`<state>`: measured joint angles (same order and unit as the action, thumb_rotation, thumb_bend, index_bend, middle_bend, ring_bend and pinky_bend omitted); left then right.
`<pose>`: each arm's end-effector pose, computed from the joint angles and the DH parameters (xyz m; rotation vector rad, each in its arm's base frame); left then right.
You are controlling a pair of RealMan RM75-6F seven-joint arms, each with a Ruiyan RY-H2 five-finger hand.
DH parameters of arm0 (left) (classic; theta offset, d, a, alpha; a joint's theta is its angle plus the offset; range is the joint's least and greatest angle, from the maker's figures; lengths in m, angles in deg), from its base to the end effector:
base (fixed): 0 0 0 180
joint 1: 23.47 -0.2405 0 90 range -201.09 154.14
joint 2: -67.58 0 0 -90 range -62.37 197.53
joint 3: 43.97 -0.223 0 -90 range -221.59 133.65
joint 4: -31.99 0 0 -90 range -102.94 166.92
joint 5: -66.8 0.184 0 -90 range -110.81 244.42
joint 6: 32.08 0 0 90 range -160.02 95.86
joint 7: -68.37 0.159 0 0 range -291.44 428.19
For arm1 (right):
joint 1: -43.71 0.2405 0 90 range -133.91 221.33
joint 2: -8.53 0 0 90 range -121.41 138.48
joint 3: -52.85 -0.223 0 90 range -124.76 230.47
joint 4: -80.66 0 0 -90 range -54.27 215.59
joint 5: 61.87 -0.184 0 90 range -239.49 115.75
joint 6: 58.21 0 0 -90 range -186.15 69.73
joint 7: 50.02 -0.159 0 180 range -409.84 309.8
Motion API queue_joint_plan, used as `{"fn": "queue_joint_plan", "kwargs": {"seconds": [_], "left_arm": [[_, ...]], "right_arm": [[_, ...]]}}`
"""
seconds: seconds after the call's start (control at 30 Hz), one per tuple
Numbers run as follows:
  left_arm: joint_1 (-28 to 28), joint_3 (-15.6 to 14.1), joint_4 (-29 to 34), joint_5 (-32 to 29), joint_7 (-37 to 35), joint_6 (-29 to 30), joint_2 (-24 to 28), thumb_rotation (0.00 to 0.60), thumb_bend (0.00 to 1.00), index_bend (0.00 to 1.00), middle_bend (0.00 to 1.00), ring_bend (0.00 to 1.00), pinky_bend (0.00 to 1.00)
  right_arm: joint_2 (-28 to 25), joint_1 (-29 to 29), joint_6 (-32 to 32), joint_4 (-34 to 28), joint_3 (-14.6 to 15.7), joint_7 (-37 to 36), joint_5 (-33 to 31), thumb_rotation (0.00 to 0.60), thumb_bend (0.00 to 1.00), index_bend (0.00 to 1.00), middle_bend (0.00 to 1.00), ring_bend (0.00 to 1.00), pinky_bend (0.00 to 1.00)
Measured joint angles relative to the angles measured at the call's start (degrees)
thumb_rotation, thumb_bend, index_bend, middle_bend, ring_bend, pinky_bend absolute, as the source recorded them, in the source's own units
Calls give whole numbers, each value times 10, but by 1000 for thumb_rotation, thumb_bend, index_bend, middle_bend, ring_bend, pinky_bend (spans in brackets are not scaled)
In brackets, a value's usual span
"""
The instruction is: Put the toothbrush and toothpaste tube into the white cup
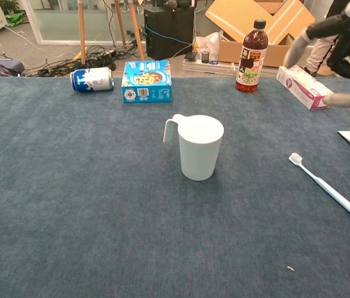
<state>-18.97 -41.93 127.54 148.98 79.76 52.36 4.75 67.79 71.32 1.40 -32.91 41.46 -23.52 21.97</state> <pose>-0.2755 0.1860 0.1700 -1.4000 -0.8301 -0.7273 -0.1129 -0.2653 0.1213 1.9472 -0.5746 0.9233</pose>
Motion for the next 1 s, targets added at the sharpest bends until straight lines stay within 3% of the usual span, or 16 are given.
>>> {"fn": "queue_joint_plan", "kwargs": {"seconds": [0.2, 0.37, 0.6, 1.0], "left_arm": [[-4, 4, 3, -10, -1, 4, 7, 600, 2, 658, 542, 436, 406], [-7, 5, 7, -11, -2, 8, 10, 600, 2, 658, 542, 436, 407], [-9, 5, 10, -10, -2, 9, 12, 600, 2, 658, 542, 436, 407], [-10, 7, 11, -11, -6, 11, 14, 600, 2, 658, 542, 436, 408]], "right_arm": [[26, 72, -58, -1, -26, 73, -96, 600, 202, 322, 994, 1000, 1000], [57, 119, -84, 16, -27, 137, -165, 600, 201, 322, 1000, 1000, 1000], [107, 169, -95, 47, -5, 184, -225, 600, 195, 322, 1000, 1000, 1000], [152, 214, -100, 77, 32, 203, -266, 600, 193, 322, 1000, 1000, 1000]]}}
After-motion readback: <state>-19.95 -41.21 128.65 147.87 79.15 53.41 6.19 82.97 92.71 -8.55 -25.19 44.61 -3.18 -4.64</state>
